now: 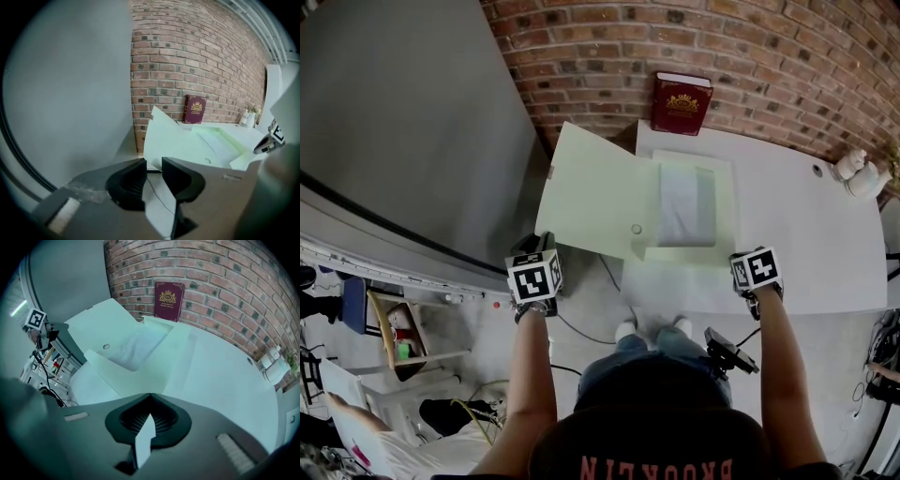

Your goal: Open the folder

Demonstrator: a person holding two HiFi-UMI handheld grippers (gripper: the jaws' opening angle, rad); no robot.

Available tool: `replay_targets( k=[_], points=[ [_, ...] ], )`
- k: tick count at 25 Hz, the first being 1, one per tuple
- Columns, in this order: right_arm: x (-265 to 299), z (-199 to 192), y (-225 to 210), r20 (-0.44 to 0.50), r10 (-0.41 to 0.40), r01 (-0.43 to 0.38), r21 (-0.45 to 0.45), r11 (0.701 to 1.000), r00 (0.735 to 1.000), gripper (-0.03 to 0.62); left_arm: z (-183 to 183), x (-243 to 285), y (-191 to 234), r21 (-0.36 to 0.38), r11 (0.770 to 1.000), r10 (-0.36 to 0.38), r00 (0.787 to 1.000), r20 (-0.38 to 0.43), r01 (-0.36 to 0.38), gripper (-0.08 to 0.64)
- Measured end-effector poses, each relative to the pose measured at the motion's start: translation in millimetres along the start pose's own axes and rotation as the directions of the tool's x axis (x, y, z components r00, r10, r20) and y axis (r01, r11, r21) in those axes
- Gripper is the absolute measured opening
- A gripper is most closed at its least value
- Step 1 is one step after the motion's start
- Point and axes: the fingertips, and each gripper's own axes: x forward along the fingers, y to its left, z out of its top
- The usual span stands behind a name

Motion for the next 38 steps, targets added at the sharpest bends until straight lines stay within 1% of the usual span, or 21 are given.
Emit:
replay_targets(
  k=[3,6,7,11,15,20,25,33,38],
  points=[
    [0,0,0,0.000,-0.005,0.005,-0.004,1.000,1.000,0.002,-7,6,8,0.029,0.999,0.031,0.999,-0.029,-0.030,0.128],
    [0,0,0,0.002,-0.008,0.008,-0.003,1.000,1.000,0.001,-13,12,22,0.108,0.990,0.093,0.994,-0.062,-0.086,0.177],
    [0,0,0,0.003,-0.008,0.008,0.000,1.000,1.000,0.002,-14,15,26,0.127,0.987,0.106,0.992,-0.067,-0.097,0.183],
    [0,-1,0,-0.002,-0.008,0.008,0.000,1.000,1.000,0.001,-33,34,30,0.146,0.986,0.101,0.988,-0.114,-0.084,0.184],
    [-1,-2,0,-0.009,-0.020,0.020,-0.011,1.000,1.000,0.001,-43,44,34,0.206,0.975,0.120,0.980,-0.159,-0.086,0.184],
    [-1,0,0,-0.022,-0.037,0.037,-0.018,0.999,0.999,0.000,-51,57,36,0.268,0.961,0.129,0.970,-0.207,-0.071,0.184],
    [-1,-2,0,-0.034,-0.037,0.038,0.011,0.999,0.999,0.000,-70,73,41,0.317,0.947,0.137,0.955,-0.264,-0.048,0.183],
    [-1,-2,-2,-0.059,-0.036,0.038,0.039,0.999,0.998,0.000,-90,95,42,0.343,0.939,0.131,0.930,-0.343,-0.006,0.183],
    [-1,-4,0,-0.070,-0.027,0.030,0.043,0.999,0.997,0.000,-108,109,40,0.352,0.936,0.132,0.914,-0.384,0.013,0.177]
  ],
)
